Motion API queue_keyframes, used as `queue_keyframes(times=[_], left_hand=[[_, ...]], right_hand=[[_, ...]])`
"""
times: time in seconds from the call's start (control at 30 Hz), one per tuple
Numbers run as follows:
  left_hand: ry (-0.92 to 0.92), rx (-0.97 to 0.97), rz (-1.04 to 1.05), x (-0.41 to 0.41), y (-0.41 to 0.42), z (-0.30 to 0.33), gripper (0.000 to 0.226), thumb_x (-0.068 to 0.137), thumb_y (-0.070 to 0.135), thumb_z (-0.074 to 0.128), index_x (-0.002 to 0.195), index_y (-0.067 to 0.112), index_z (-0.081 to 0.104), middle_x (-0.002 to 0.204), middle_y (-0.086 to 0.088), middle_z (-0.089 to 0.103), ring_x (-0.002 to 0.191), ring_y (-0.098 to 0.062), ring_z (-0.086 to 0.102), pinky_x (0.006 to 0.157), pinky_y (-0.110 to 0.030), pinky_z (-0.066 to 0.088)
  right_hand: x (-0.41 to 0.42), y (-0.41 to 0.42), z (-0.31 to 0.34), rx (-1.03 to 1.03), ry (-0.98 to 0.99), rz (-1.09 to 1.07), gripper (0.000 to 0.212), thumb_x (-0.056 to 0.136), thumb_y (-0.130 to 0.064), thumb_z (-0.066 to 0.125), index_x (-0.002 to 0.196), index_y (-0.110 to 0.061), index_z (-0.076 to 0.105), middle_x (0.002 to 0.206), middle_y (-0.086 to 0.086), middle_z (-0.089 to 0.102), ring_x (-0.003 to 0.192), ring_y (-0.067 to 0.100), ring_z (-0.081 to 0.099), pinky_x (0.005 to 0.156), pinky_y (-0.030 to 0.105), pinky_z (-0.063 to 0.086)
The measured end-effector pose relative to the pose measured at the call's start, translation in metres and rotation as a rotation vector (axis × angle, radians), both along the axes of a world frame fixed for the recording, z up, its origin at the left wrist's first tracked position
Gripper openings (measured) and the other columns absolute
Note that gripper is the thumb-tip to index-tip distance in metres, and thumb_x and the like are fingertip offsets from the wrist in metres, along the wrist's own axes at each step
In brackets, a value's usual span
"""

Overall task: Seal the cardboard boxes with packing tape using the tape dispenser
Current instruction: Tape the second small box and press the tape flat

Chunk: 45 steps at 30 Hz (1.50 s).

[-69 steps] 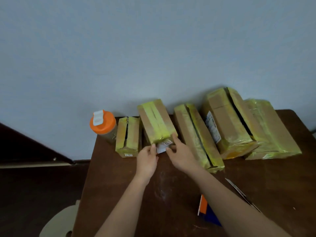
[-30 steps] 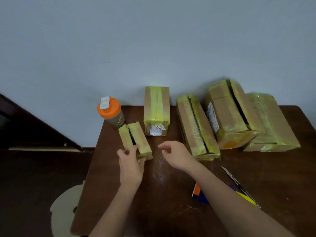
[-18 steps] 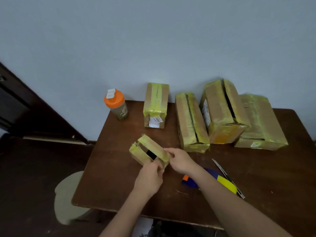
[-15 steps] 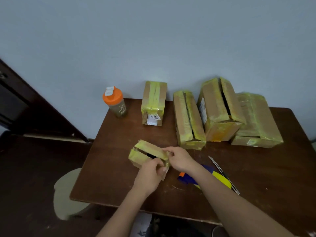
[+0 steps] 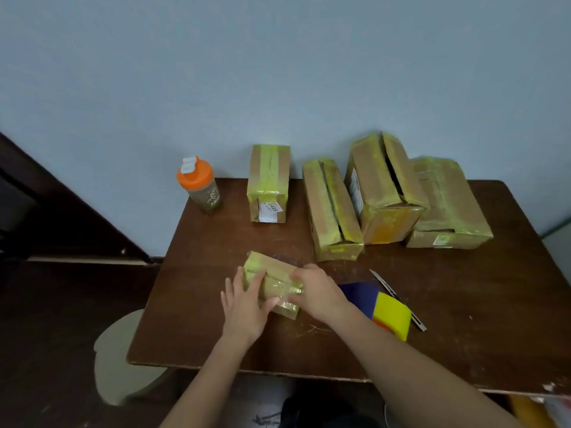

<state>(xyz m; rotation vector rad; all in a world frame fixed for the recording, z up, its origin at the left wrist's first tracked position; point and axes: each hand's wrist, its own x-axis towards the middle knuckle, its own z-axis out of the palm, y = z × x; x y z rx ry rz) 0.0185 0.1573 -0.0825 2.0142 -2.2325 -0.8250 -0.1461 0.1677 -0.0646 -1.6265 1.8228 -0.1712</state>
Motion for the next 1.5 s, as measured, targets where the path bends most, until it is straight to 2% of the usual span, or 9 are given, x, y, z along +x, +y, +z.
queue_keyframes(times=[0.17, 0.4, 0.6, 0.73, 0.93, 1.07, 1.23, 1.4, 1.5], left_hand=[[0.021, -0.148, 0.057, 0.005, 0.004, -0.004, 0.054, 0.091, 0.053, 0.051, 0.139, 0.032, 0.038, 0.117, -0.003, 0.031, 0.109, -0.023, 0.039, 0.098, -0.037, 0.038], [0.028, -0.120, -0.013, -0.007, 0.008, -0.023, 0.065, 0.101, 0.041, 0.029, 0.154, 0.025, -0.005, 0.160, -0.008, -0.014, 0.147, -0.029, -0.011, 0.119, -0.044, -0.001], [0.027, -0.003, -0.078, -0.003, 0.005, -0.023, 0.064, 0.099, 0.051, 0.024, 0.153, 0.033, -0.005, 0.159, -0.003, -0.021, 0.137, -0.038, 0.015, 0.114, -0.048, 0.024], [-0.119, -0.031, -0.083, -0.005, 0.004, -0.016, 0.063, 0.098, 0.056, 0.022, 0.152, 0.037, -0.004, 0.160, -0.001, -0.019, 0.142, -0.035, 0.010, 0.118, -0.052, 0.005], [-0.146, -0.152, -0.334, -0.010, 0.010, -0.014, 0.055, 0.106, 0.030, 0.021, 0.147, 0.034, -0.016, 0.160, 0.007, -0.019, 0.142, -0.015, -0.026, 0.120, -0.045, -0.006], [-0.184, -0.173, -0.330, -0.015, 0.006, -0.007, 0.053, 0.106, 0.033, 0.022, 0.154, 0.026, 0.004, 0.162, 0.004, -0.008, 0.148, -0.020, -0.011, 0.118, -0.044, -0.006], [0.111, -0.090, -0.231, -0.040, -0.003, -0.004, 0.062, 0.089, -0.009, 0.050, 0.146, 0.011, 0.036, 0.158, -0.002, 0.021, 0.146, -0.018, 0.018, 0.116, -0.034, 0.029], [0.345, 0.024, -0.111, -0.036, -0.008, -0.008, 0.061, 0.084, -0.023, 0.047, 0.138, 0.006, 0.049, 0.149, 0.005, 0.034, 0.135, -0.016, 0.038, 0.104, -0.028, 0.045], [0.296, 0.028, -0.121, -0.035, -0.009, -0.003, 0.058, 0.085, -0.024, 0.047, 0.136, 0.004, 0.051, 0.147, 0.004, 0.035, 0.130, -0.010, 0.040, 0.087, 0.002, 0.038]], right_hand=[[-0.005, -0.004, -0.007, -0.005, -0.056, 0.003, 0.053, 0.090, -0.008, 0.064, 0.140, -0.018, 0.052, 0.159, 0.002, 0.026, 0.141, 0.026, 0.033, 0.114, 0.036, 0.032], [-0.006, 0.001, -0.018, -0.127, -0.254, -0.131, 0.045, 0.091, -0.010, 0.065, 0.134, -0.022, 0.058, 0.157, -0.005, 0.031, 0.143, 0.013, 0.031, 0.116, 0.027, 0.023], [-0.004, 0.006, -0.024, -0.158, -0.296, -0.179, 0.054, 0.088, 0.003, 0.065, 0.136, -0.019, 0.057, 0.155, -0.003, 0.035, 0.143, 0.011, 0.030, 0.106, 0.009, 0.017], [0.004, 0.005, -0.021, -0.133, -0.297, -0.246, 0.055, 0.086, 0.006, 0.063, 0.134, -0.021, 0.058, 0.154, -0.004, 0.036, 0.142, 0.015, 0.034, 0.112, 0.022, 0.028], [0.000, 0.003, 0.004, -0.067, -0.089, -0.102, 0.057, 0.090, -0.004, 0.055, 0.139, -0.031, 0.050, 0.158, -0.006, 0.029, 0.138, 0.021, 0.040, 0.108, 0.039, 0.040], [-0.027, 0.005, 0.025, -0.057, 0.205, -0.102, 0.043, 0.093, -0.024, 0.060, 0.134, -0.025, 0.050, 0.136, 0.003, 0.046, 0.131, 0.027, 0.040, 0.098, 0.042, 0.044], [-0.041, 0.010, 0.024, 0.460, 0.516, 0.067, 0.096, 0.075, -0.061, 0.073, 0.151, -0.026, 0.025, 0.150, 0.012, 0.034, 0.140, 0.040, 0.025, 0.109, 0.053, 0.029], [-0.044, 0.019, 0.015, 0.469, 0.680, 0.115, 0.091, 0.080, -0.042, 0.076, 0.153, -0.030, 0.022, 0.152, 0.013, 0.029, 0.140, 0.041, 0.025, 0.111, 0.057, 0.025], [-0.049, 0.024, 0.014, 0.407, 0.684, 0.102, 0.072, 0.087, -0.031, 0.070, 0.149, -0.029, 0.031, 0.145, 0.015, 0.035, 0.132, 0.041, 0.036, 0.103, 0.051, 0.040]])
